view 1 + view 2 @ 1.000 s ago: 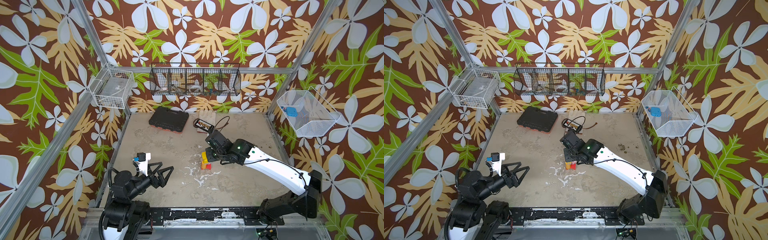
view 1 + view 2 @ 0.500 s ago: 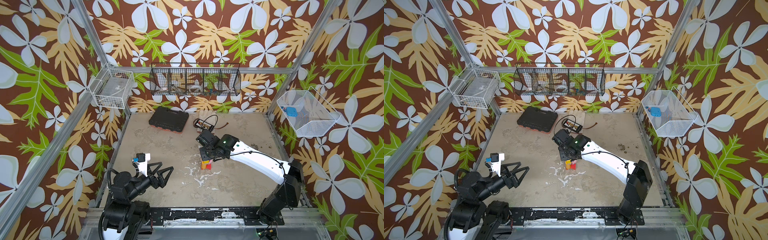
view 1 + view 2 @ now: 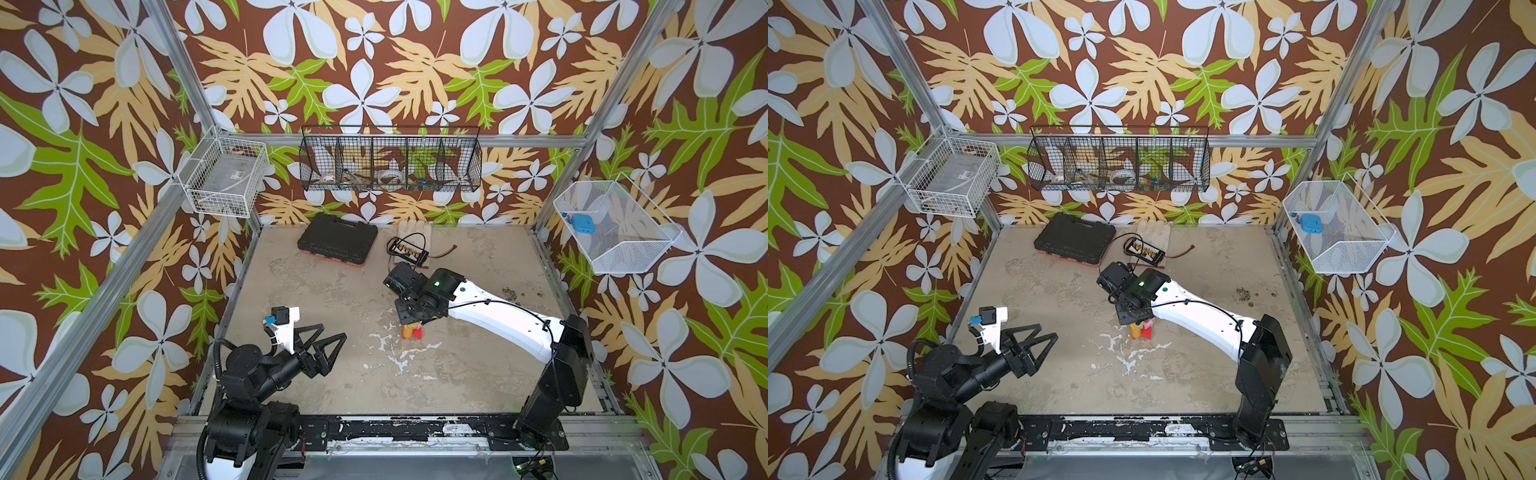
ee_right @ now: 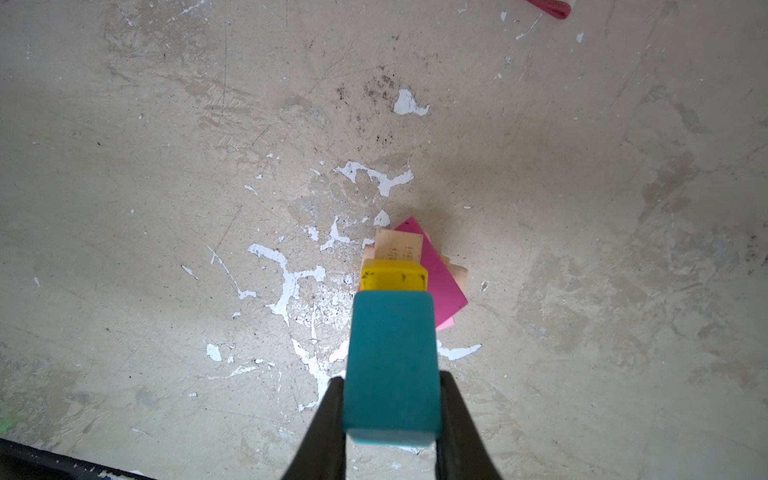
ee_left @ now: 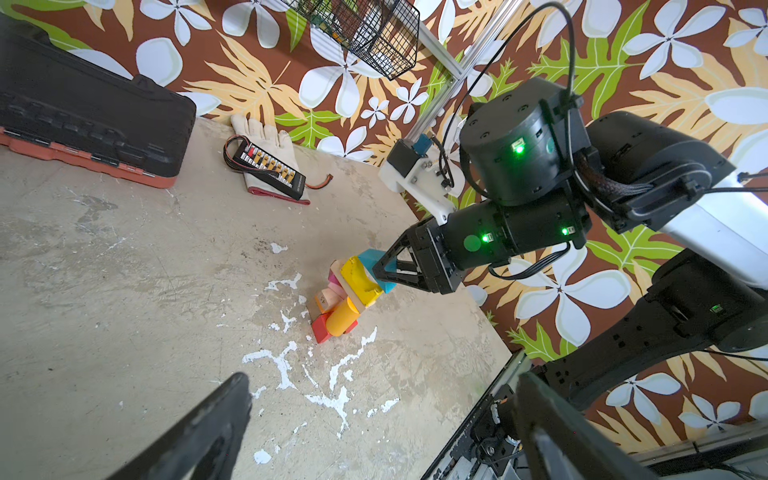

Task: Build the wood block tower
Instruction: 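Carry the teal cube over the stack and lower it onto the yellow arch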

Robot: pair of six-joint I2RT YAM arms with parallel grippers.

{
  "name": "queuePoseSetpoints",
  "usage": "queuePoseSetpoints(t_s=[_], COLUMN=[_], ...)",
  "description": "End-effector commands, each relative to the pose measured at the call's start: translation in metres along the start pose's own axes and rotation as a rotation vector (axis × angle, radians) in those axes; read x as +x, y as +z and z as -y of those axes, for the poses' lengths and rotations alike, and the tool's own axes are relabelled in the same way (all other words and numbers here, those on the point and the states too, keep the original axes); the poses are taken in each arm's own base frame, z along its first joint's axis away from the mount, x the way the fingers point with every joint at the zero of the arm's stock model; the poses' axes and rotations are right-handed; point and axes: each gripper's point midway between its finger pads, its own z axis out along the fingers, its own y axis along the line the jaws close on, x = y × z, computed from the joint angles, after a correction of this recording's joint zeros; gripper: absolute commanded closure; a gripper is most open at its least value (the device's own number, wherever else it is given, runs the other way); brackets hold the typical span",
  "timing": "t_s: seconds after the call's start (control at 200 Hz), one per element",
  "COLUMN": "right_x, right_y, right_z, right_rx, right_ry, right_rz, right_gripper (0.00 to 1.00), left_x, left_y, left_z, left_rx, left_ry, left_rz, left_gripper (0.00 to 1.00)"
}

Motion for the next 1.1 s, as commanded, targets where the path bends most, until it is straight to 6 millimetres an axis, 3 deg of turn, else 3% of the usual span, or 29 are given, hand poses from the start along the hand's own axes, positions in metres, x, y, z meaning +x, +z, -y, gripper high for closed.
queuePoseSetpoints(t_s=[0.0, 0.746, 1.096], right_x=[0.0010, -0.0079, -0.0077], right_y=[-0.0008, 0.0017, 0.0053], right_z=[0.0044, 0.0010, 0.0019], right_rx=[0.022, 0.024, 0.034], right_ry=[0.003, 0.005, 0.000], right_rz=[0.002, 0.022, 0.018], right_gripper=[0.97, 0.81, 0.80], left_x=[-0.0054, -0.0056, -0.0057], left_y=[-0.0004, -0.0008, -0.0009], left_z=[0.0024, 0.0027, 0.0027], left_rx=[0.007, 0.007, 0.007], left_ry=[0.024, 0.025, 0.026], left_rz=[0.023, 0.025, 0.026], left_gripper=[0.00, 0.00, 0.00])
